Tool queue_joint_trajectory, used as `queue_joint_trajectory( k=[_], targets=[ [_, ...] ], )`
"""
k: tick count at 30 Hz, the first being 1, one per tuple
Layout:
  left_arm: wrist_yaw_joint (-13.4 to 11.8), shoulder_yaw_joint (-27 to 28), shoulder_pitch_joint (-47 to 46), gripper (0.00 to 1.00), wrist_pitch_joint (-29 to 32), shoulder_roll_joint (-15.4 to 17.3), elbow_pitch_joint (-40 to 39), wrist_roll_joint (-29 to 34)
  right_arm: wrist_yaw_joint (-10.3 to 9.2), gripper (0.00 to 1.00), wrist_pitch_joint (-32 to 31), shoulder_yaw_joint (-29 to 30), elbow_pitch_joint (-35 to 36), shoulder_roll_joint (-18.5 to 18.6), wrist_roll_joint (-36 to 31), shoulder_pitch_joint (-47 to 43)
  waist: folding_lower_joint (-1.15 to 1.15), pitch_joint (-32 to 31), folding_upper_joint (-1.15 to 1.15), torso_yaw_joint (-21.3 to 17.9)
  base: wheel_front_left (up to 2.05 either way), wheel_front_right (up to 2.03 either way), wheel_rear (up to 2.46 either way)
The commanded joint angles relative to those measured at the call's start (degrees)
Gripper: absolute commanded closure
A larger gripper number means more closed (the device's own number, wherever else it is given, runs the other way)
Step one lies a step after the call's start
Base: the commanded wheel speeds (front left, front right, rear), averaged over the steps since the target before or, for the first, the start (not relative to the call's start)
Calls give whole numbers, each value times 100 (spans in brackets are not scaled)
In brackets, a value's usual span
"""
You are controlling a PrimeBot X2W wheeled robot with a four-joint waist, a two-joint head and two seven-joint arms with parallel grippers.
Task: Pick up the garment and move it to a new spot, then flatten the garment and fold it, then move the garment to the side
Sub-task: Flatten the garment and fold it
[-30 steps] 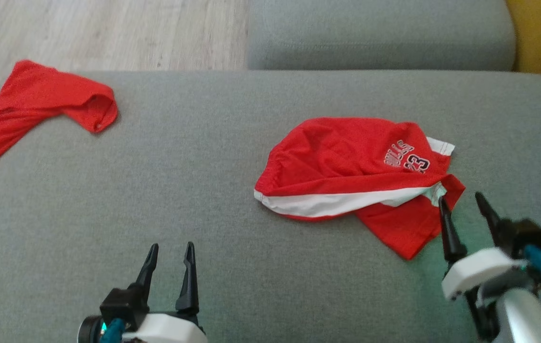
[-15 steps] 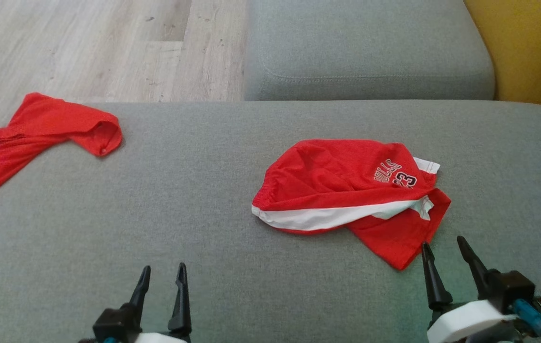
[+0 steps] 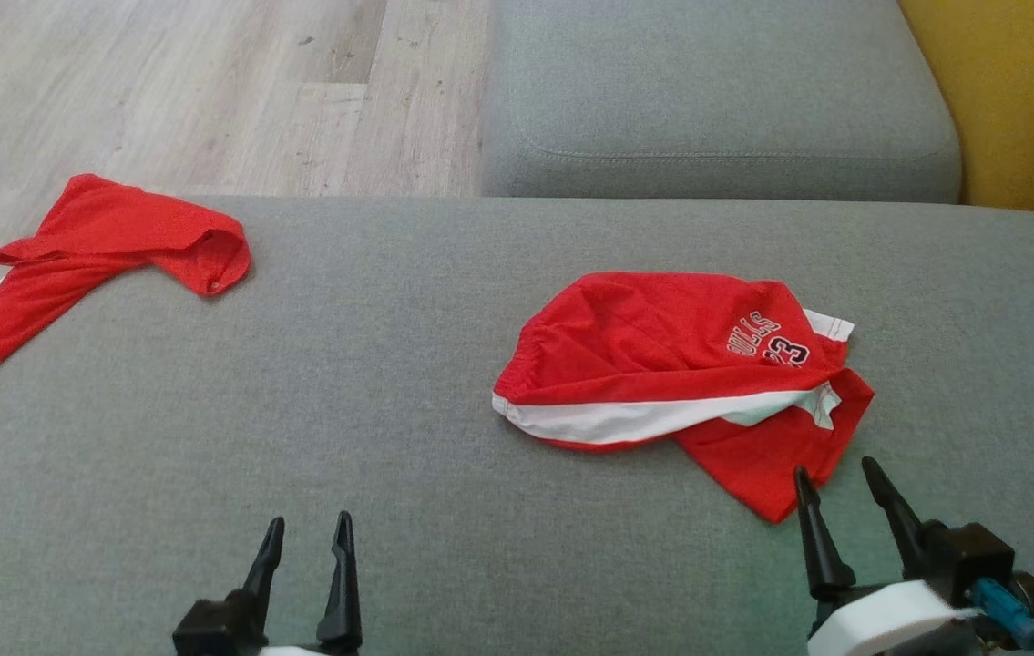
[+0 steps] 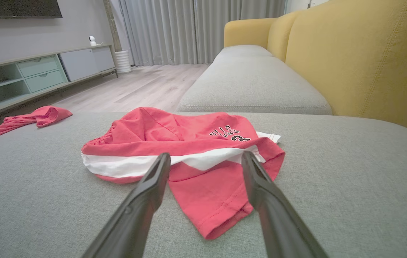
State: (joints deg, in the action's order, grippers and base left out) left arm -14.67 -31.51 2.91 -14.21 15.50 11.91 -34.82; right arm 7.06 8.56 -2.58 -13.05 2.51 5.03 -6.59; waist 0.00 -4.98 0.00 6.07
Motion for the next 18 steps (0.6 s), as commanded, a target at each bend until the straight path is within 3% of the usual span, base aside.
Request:
queue_joint_trajectory(
  k=[1, 13, 18],
  targets=[
    [-9, 238, -220, 0, -63, 72, -181, -18, 43, 0, 49, -166, 177, 37, 25, 162, 0, 1, 0, -4, 0, 0, 0],
    [30, 216, -459, 0, 14, 191, -180, 61, 43, 0, 33, -245, 196, 37, 69, 210, 0, 161, 0, -147, 0, 0, 0],
    [383, -140, -1085, 0, 435, 156, 27, 191, 43, 0, -22, -304, 264, 37, 16, 309, 0, 371, 0, -320, 0, 0, 0]
  ],
)
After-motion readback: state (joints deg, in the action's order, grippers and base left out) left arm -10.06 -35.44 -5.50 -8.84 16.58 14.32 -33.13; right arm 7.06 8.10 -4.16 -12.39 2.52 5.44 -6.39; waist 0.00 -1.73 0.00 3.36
